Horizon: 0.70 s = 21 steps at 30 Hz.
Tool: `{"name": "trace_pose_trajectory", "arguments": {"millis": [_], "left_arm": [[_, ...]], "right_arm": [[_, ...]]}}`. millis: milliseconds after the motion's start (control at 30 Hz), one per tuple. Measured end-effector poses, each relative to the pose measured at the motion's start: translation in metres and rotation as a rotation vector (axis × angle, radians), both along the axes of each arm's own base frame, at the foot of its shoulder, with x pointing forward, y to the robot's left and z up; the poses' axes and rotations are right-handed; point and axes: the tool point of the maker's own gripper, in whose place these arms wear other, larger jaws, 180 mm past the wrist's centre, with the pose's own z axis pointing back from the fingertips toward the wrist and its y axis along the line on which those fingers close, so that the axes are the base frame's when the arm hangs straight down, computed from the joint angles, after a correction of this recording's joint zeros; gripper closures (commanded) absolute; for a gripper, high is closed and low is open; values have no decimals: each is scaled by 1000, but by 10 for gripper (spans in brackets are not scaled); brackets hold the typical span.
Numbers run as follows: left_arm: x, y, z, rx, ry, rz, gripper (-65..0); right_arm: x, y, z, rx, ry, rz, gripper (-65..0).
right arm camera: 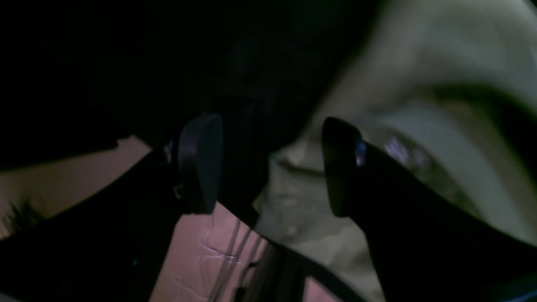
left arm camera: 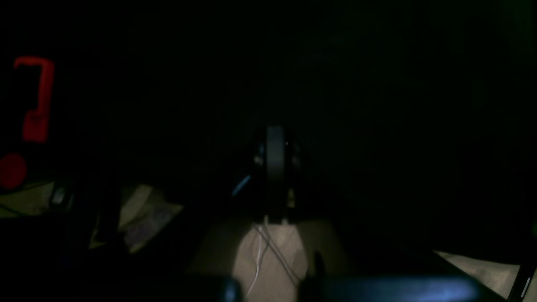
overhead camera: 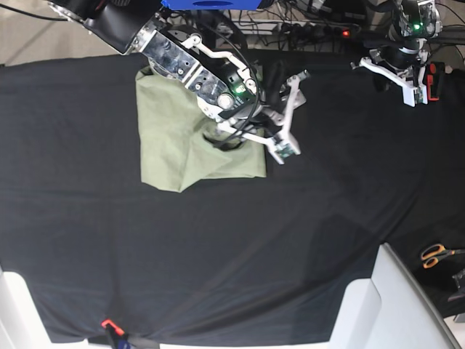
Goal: Fold the T-shirt properly
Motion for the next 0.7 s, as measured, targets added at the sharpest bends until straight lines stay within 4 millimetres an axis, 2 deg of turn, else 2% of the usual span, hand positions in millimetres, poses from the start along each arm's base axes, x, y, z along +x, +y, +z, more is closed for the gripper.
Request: {"name": "trace_pose_trajectory", "arguments": {"millis": [67,167,233,300,367,400,467,567,700], "left_arm": [[-1,0,-1,-1,3,0,0],[-1,0,-1,-1,3,1,0],[2,0,0,0,-3,0,0],[4,1,1,1,-9,0,0],[3,0,1,-2,-8,1,0],[2,0,0,-1,-3,0,0],[3,1,1,0,-3,-1,0],[3,1,1,2,-5,-2,0],[3,0,0,-1,-4,-2,0]], "right_arm": [[-3,5,12,32,-20,52,-353],[6,-3,51,105,-130,70,-353],[14,-26,78,126,-218,48,-317],[19,-57,87,113,-217,-59,-218],[22,-82,77,78,-175,-169,-51],[17,-89,68,65,-128,-193,0],[18,-104,57,58,-90,-253,-23],[22,-132,36,-9,-71,-288,0],[28,-138,13,-29,-73,-300,-5]]}}
